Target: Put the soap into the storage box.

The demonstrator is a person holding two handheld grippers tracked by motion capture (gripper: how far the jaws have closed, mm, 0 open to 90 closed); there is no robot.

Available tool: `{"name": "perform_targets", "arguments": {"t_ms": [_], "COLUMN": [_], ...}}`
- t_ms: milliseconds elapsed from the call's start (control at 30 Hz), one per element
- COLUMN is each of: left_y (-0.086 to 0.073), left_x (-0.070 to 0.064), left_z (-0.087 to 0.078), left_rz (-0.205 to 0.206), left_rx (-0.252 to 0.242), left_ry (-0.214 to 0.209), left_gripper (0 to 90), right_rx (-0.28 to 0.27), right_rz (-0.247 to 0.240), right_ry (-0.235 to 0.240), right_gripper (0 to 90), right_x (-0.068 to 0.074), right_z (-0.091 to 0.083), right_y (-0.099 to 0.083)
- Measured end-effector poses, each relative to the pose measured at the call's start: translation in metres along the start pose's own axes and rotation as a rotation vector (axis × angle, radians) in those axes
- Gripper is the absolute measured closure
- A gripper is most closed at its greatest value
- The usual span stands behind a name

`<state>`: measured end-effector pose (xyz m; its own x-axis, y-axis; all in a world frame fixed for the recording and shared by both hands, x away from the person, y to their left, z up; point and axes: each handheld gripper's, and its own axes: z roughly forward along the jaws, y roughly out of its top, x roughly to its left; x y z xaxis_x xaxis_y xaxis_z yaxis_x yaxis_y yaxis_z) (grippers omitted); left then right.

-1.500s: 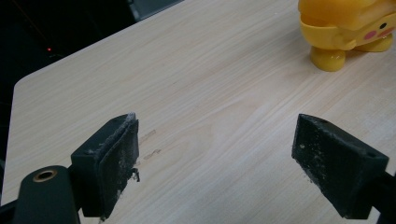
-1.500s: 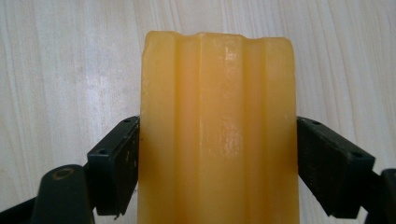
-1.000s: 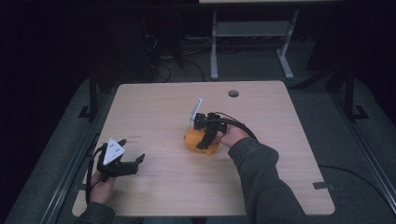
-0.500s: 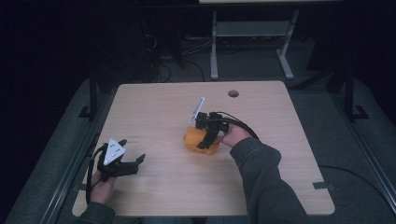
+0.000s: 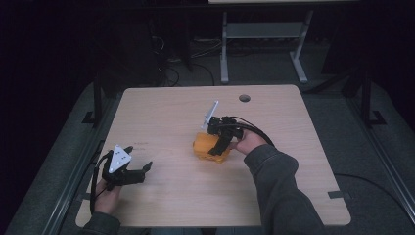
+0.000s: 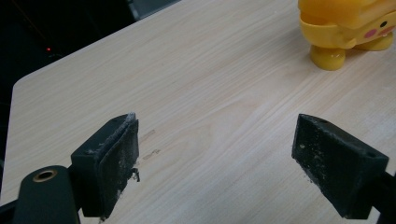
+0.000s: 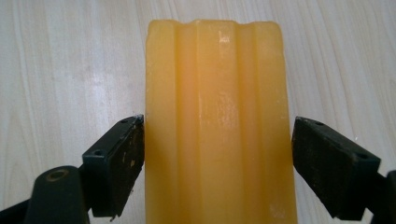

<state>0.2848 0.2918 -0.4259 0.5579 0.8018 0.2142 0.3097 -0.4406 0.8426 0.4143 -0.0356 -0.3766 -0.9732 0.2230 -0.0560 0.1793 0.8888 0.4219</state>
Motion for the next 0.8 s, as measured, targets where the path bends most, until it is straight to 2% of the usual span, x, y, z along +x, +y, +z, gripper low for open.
{"name": "perform_targets", "arguments": {"t_ms": [800], "left_y": [0.000], "left_x": [0.000], "left_z": [0.000], "left_rz": [0.002], "left_rx": [-0.002], "left_ry": [0.003], "left_gripper": [14.1], "right_rx": [-0.032], "right_rz": [0.019], "right_ry": [-0.031], "right_gripper": [19.1], "right_x": [0.001], "right_z": [-0.021], "right_y": [-0.012]}}
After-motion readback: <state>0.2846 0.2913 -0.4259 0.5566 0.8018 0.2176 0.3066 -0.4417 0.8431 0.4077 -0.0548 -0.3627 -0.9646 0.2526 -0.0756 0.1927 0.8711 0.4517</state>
